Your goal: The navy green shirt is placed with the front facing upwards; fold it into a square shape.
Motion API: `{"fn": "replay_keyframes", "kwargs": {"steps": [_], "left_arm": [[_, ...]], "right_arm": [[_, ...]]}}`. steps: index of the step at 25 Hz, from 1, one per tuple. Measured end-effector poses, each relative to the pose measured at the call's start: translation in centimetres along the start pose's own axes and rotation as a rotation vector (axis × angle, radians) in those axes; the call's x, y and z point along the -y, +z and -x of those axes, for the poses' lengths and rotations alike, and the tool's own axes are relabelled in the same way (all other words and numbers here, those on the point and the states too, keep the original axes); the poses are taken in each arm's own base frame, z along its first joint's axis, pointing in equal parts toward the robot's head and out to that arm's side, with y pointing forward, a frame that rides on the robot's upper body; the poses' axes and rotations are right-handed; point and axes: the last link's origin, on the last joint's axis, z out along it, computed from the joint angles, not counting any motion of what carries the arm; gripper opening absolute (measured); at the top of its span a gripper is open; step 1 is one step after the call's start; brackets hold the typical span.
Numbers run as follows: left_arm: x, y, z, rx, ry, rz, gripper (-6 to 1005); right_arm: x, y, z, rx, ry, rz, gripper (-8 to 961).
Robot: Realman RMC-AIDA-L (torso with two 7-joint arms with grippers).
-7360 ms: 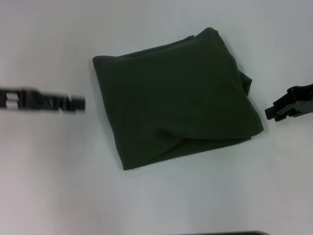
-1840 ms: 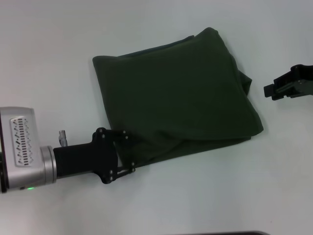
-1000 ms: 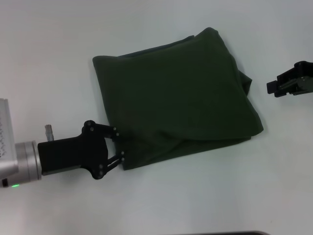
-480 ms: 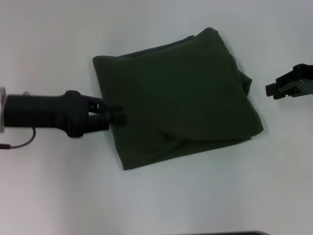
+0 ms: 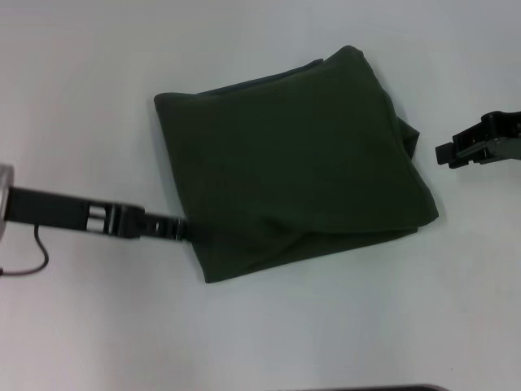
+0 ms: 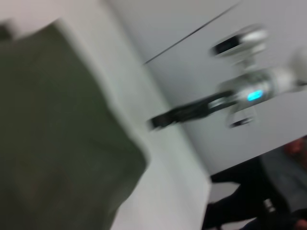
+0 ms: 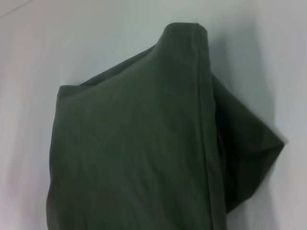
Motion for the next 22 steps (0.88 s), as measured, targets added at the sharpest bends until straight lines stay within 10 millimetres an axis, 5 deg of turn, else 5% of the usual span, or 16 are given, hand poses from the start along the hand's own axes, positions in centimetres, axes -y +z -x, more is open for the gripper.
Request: {"fn": "replay_keyframes", "kwargs": {"steps": [4, 15, 22], "left_arm": [[0.3, 0.6, 1.1, 0.081, -0.086, 0.003, 656], [1.8, 1.7, 1.7, 0.077, -0.214, -0.072, 829], [2.3, 3.2, 1.5, 0.104, -0.207, -0.122, 823]], "right_arm": [[-0.4, 0.1, 0.3, -0.002, -0.012, 0.005, 276], [-0.9, 0.5, 0.6, -0.015, -0.031, 0.007, 276], [-1.0, 0.7, 0.5, -0.016, -0.030, 0.011, 277]]}}
